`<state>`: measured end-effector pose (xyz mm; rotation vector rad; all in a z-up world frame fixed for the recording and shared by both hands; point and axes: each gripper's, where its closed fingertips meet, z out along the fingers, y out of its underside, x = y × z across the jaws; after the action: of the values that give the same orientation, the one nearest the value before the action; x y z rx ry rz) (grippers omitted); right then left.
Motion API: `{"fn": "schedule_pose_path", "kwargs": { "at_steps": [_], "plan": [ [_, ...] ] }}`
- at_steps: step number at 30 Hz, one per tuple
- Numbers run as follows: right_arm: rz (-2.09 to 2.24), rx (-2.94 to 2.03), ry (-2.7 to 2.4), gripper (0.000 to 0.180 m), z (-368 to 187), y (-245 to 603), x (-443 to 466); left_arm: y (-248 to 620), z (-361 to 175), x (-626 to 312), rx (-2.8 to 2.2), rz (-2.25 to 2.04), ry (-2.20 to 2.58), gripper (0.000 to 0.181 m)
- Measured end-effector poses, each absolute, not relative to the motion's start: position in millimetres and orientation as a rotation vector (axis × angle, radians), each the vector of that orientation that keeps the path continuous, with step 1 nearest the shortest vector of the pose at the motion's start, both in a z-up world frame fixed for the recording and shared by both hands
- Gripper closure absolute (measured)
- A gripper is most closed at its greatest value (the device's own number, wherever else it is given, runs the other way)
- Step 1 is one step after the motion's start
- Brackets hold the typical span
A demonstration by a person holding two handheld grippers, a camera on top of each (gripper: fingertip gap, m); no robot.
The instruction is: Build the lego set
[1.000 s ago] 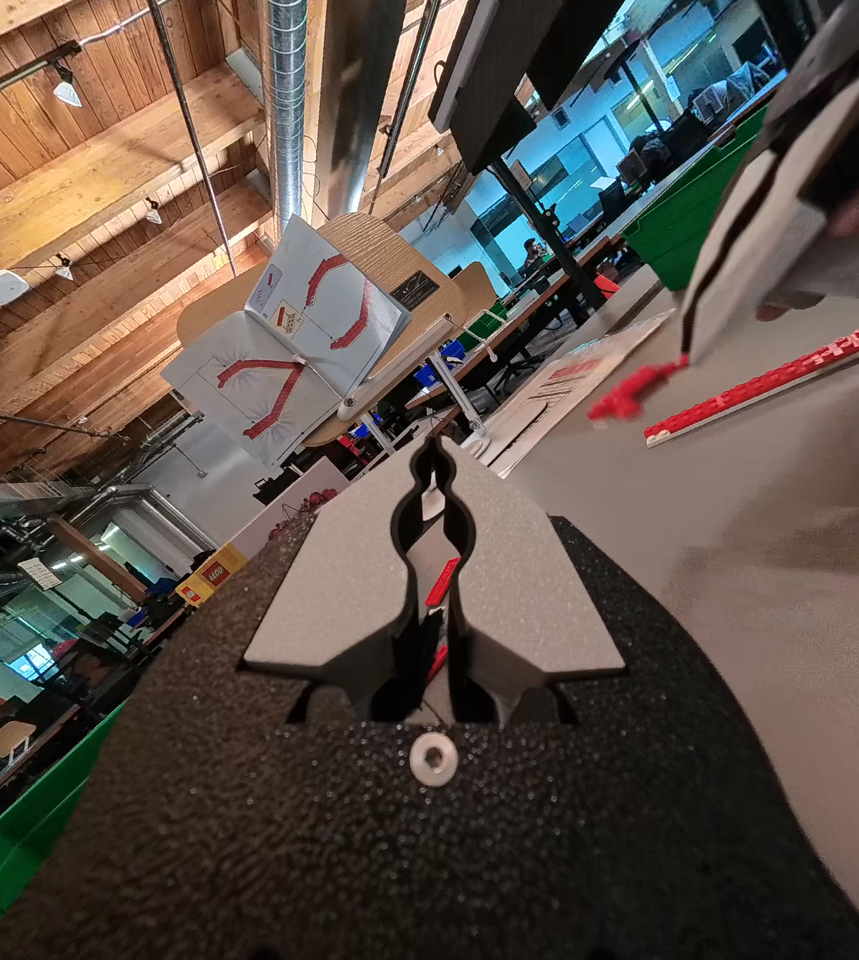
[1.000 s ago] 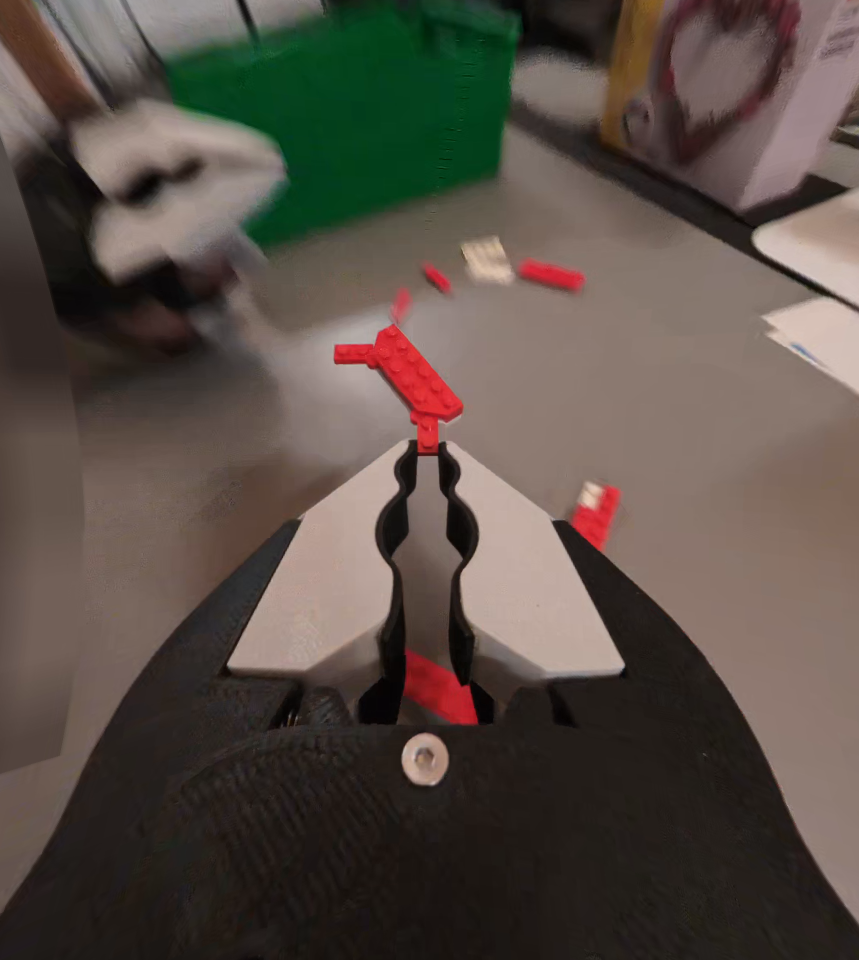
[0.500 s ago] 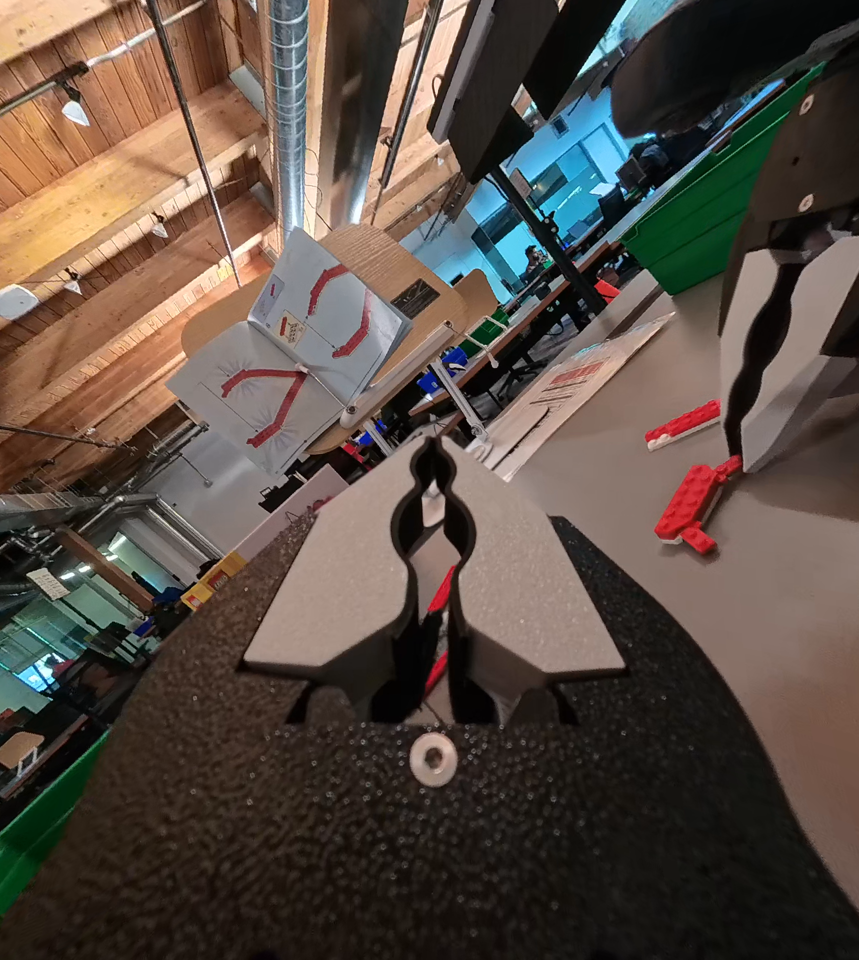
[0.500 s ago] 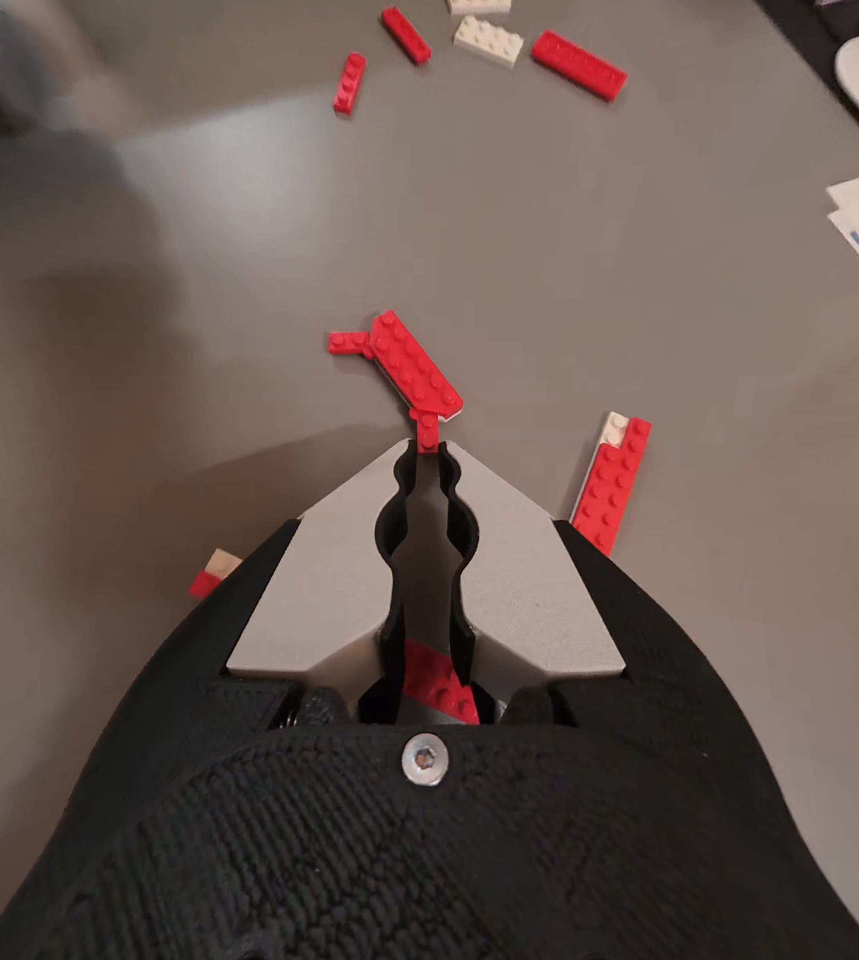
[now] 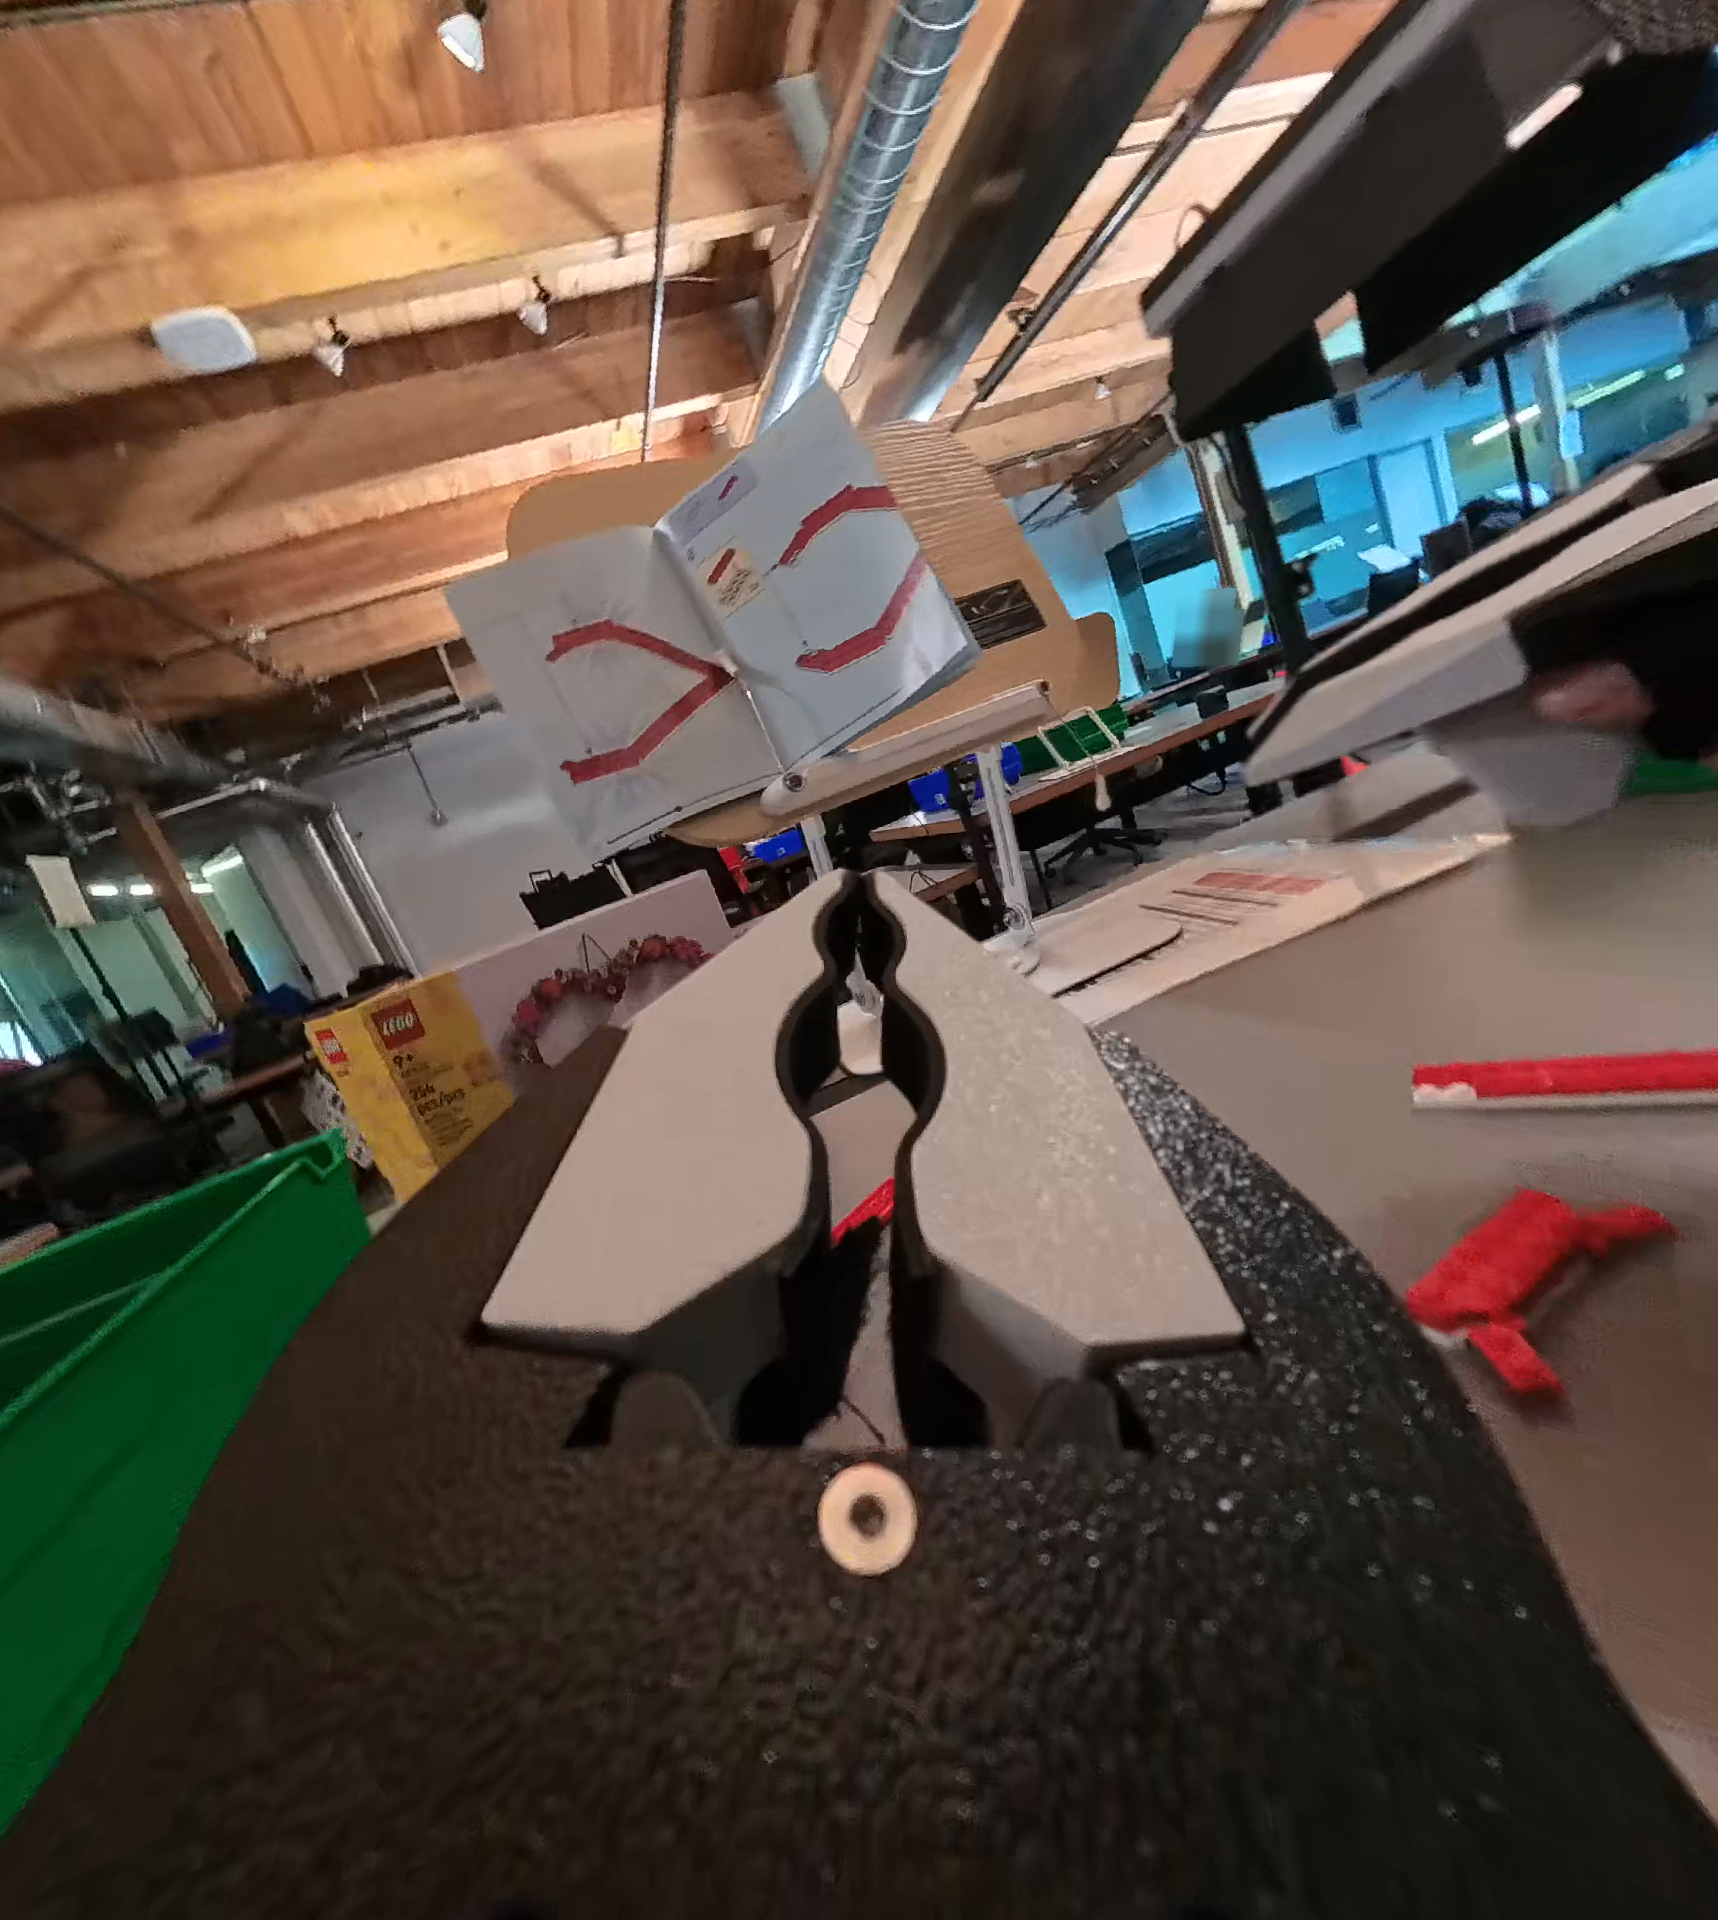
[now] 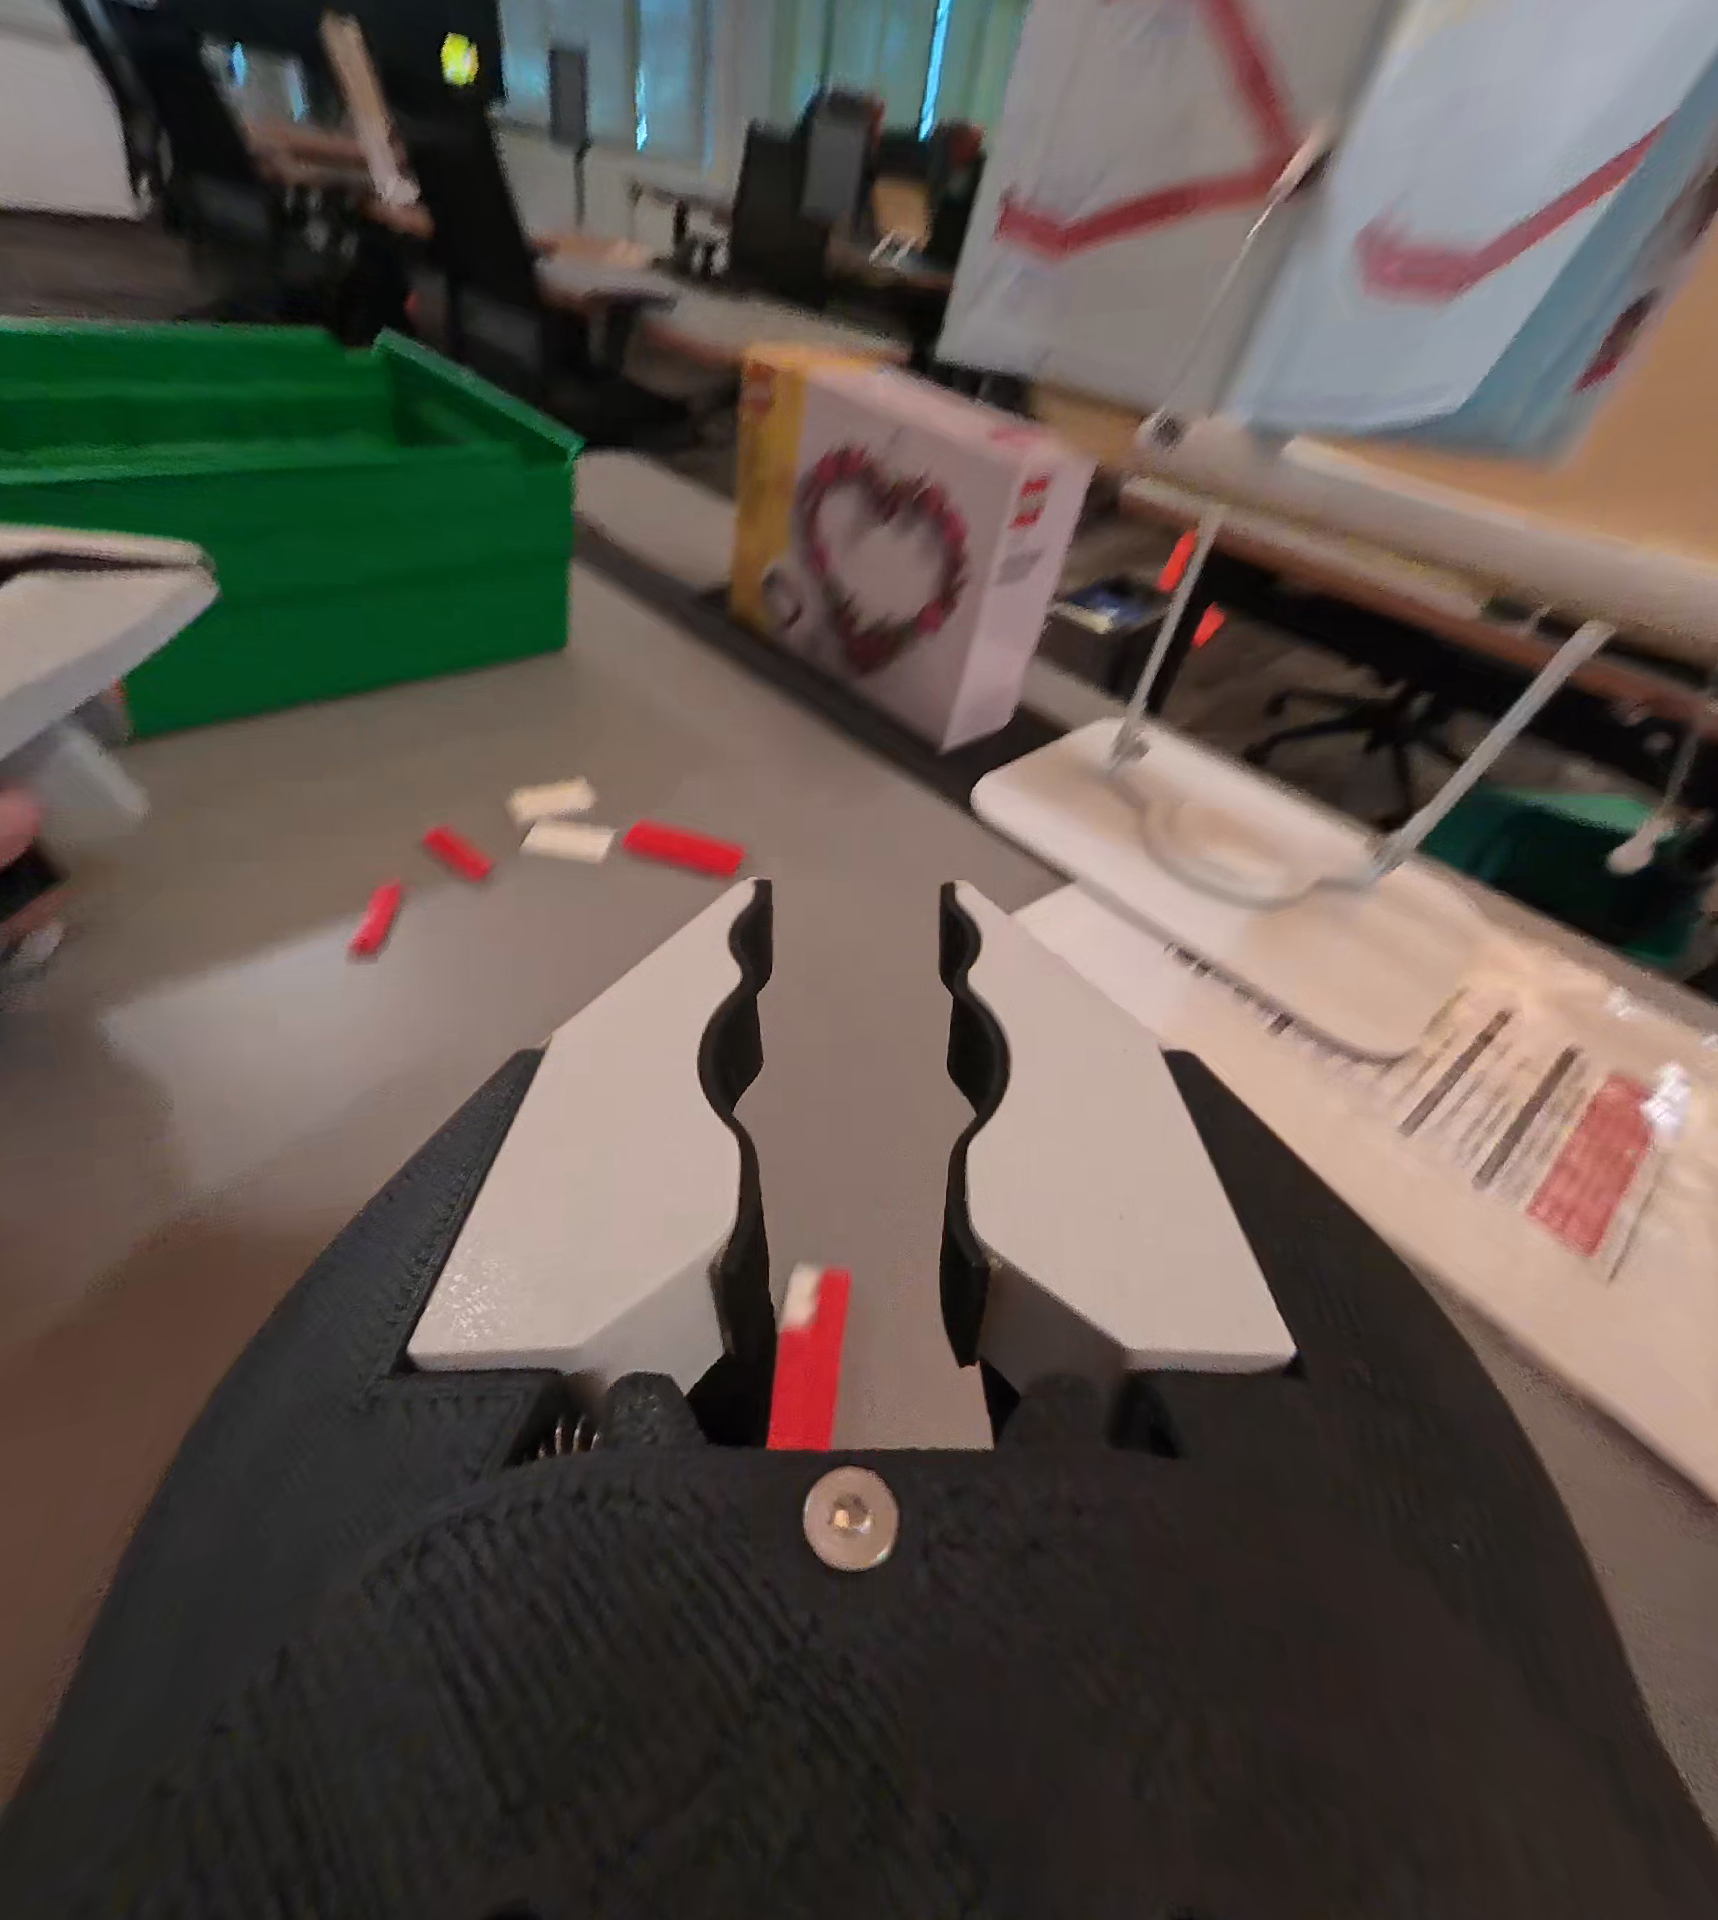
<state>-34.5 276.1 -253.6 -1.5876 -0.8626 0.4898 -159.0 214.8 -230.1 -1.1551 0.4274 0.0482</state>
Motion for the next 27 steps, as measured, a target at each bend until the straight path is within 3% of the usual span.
{"fn": "schedule_pose_path", "kwargs": {
  "at_steps": [12,27],
  "plan": [
    [0.293,-1.349,-0.721,0.157,-172.0,422.0,-89.2,225.2,-230.9,-149.7,-1.138,-0.021,0.456,0.181],
    [0.449,-1.154,-0.722,0.136,-137.5,479.6,-139.2,231.1,-237.6,-147.4,-1.167,-0.026,0.475,0.181]
  ]
}}
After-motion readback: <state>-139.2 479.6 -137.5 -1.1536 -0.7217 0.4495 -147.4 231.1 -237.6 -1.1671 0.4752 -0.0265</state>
